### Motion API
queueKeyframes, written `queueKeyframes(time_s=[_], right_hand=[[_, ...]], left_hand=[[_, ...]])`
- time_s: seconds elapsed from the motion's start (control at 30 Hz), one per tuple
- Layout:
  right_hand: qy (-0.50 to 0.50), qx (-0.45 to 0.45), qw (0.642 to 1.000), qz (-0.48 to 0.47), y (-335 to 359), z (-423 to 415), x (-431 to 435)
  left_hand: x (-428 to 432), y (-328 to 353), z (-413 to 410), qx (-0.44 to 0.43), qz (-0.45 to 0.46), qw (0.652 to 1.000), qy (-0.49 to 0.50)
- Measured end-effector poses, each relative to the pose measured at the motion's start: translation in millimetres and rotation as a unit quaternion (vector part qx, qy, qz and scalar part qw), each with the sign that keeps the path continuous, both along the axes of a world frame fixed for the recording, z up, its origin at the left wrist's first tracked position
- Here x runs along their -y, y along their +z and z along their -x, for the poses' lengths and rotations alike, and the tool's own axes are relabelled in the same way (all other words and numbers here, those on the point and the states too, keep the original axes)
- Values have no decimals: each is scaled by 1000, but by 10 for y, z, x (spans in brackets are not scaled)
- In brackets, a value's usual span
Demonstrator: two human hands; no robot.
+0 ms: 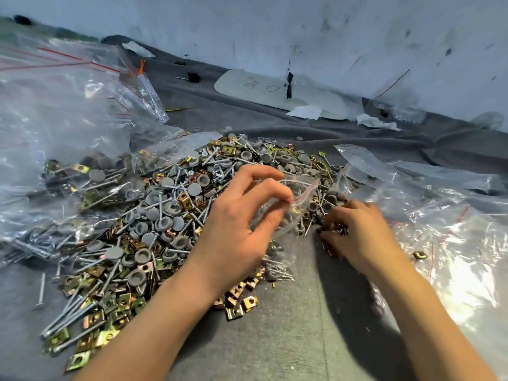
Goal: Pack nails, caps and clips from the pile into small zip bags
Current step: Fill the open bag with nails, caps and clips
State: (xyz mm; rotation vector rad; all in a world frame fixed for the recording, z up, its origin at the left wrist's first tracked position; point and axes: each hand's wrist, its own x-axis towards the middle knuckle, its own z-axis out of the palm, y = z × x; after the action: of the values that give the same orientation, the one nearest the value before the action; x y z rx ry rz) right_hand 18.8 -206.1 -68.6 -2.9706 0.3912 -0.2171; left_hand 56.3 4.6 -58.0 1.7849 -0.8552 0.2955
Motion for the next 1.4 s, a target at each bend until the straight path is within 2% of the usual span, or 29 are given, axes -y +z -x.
queueKeyframes(time_s=[0.2,0.37,0.47,0.53,0.63,0.7,0.87,0.97,1.03,1.07,1.13,1.2,1.27,1.4], right_hand=[[-1,15,1000,23,-6,-16,-80],[50,29,998,-9,-36,-12,-120],[75,55,996,5,-56,-38,-135],[76,186,979,-30,-27,-36,-185],[57,450,888,-75,90,33,-271],[88,513,850,-82,151,79,-323],[180,450,871,-80,152,127,-452],[131,466,869,-100,176,108,-354],[64,442,890,-88,188,85,-212],[36,390,916,-86,177,70,-123],[-3,224,970,-92,126,37,40],[-32,78,992,-95,72,20,131],[-54,23,994,-95,60,12,150],[-73,10,996,-48,20,-14,169]], left_hand=[[6,-3,4,5,-6,1000,0],[21,-15,-1,16,-9,1000,-4],[27,-12,1,29,-15,999,-16],[27,-19,6,31,-28,999,-34],[24,-30,26,35,-77,994,-71],[29,-34,36,53,-106,989,-85],[28,-30,29,55,-85,991,-91],[27,-36,12,50,-69,994,-69],[27,-38,9,38,-58,996,-63],[27,-39,9,35,-54,996,-61],[28,-38,8,32,-46,997,-58],[25,-40,0,26,-42,997,-53],[20,-42,-8,31,-39,998,-46],[15,-39,-5,33,-41,998,-43]])
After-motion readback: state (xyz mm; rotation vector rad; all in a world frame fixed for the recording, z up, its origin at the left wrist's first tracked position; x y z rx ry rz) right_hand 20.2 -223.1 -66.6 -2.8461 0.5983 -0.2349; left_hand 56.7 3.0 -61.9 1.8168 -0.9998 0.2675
